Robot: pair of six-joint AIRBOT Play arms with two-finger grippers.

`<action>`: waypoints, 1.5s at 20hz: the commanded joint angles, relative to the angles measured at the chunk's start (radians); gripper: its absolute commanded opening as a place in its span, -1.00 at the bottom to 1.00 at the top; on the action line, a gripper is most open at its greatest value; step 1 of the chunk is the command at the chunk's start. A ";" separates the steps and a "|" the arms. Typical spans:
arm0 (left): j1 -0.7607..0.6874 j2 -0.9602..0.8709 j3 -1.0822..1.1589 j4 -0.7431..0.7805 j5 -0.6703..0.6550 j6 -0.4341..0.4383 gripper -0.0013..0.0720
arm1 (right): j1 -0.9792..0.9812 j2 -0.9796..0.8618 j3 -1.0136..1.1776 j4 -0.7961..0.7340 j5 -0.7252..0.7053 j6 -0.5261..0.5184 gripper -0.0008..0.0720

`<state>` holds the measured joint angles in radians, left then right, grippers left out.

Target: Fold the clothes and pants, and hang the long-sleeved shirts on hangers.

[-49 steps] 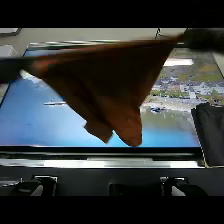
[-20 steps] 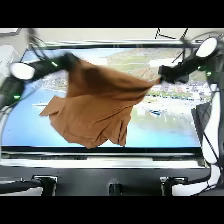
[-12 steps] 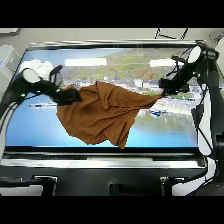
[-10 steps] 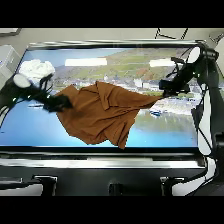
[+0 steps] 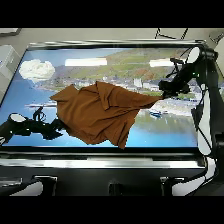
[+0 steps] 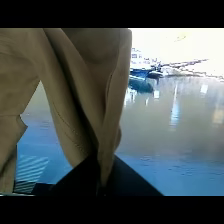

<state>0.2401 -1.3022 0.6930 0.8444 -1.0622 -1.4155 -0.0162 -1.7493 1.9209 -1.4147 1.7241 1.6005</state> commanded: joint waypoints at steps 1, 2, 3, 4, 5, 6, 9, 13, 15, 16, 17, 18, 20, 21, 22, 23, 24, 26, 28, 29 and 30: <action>-0.014 0.005 -0.040 -0.071 0.227 0.001 0.14 | 0.001 0.000 -0.001 -0.004 0.005 -0.001 -0.88; -0.016 0.003 -0.032 -0.081 0.259 0.000 0.02 | 0.001 0.000 -0.001 -0.020 -0.003 -0.001 -0.88; -0.016 -0.004 -0.019 -0.086 0.279 -0.007 0.01 | 0.001 0.000 0.000 -0.051 -0.015 -0.001 -0.88; -0.014 -0.016 0.002 -0.086 0.290 -0.008 -0.32 | 0.001 0.000 0.000 -0.097 -0.026 -0.001 -0.88; -0.012 -0.029 0.028 -0.085 0.296 -0.005 -0.88 | 0.000 0.000 0.000 -0.151 -0.032 -0.001 -0.88; -0.009 -0.043 0.059 -0.085 0.299 -0.004 -0.90 | 0.000 0.000 0.000 -0.200 -0.031 -0.001 -0.88; 0.010 -0.100 0.208 -0.081 0.296 -0.004 -0.91 | -0.016 0.000 -0.001 -0.306 -0.026 -0.002 -0.88; 0.015 -0.189 0.472 0.022 0.291 -0.009 -0.91 | -0.111 -0.001 -0.002 -0.248 0.078 0.064 -0.88; 0.008 -0.238 0.568 0.016 0.277 -0.010 -0.91 | -0.140 0.002 -0.006 -0.118 0.138 0.060 -0.88; -0.006 -0.256 0.587 0.005 0.262 -0.015 -0.90 | -0.145 0.005 -0.018 -0.053 0.131 0.060 -0.88; -0.027 -0.268 0.590 -0.007 0.240 -0.032 -0.77 | -0.142 0.005 -0.034 -0.015 0.119 0.062 -0.88; -0.047 -0.274 0.590 -0.002 0.192 -0.031 0.05 | -0.140 0.005 -0.058 0.011 0.112 0.063 -0.88; -0.058 -0.274 0.590 0.063 0.036 -0.012 0.97 | -0.140 0.005 -0.100 0.029 0.116 0.063 -0.88; -0.046 -0.270 0.589 0.132 -0.087 -0.006 0.97 | -0.140 0.005 -0.112 0.026 0.127 0.063 -0.88; -0.027 -0.268 0.587 0.193 -0.208 -0.008 0.96 | -0.140 0.005 -0.119 0.025 0.136 0.063 -0.88; -0.003 -0.263 0.568 0.221 -0.322 -0.008 0.96 | -0.140 0.006 -0.121 0.025 0.136 0.063 -0.88; 0.018 -0.245 0.524 0.215 -0.394 -0.005 0.96 | -0.140 0.006 -0.121 0.027 0.136 0.063 -0.88; 0.027 -0.167 0.365 0.163 -0.374 0.014 0.96 | -0.140 0.006 -0.121 0.027 0.135 0.063 -0.88; -0.005 -0.076 0.164 0.048 -0.246 0.029 0.96 | -0.140 0.006 -0.121 0.028 0.135 0.063 -0.88; -0.034 -0.037 0.063 -0.020 -0.179 0.048 0.96 | -0.140 0.006 -0.121 0.029 0.135 0.063 -0.88; -0.070 -0.013 -0.022 -0.089 -0.129 0.067 0.96 | -0.140 0.006 -0.121 0.031 0.135 0.063 -0.88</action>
<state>0.2184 -1.4025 0.8955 0.9081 -1.2869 -1.3903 -0.1562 -1.7439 1.8019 -1.3922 1.8256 1.6623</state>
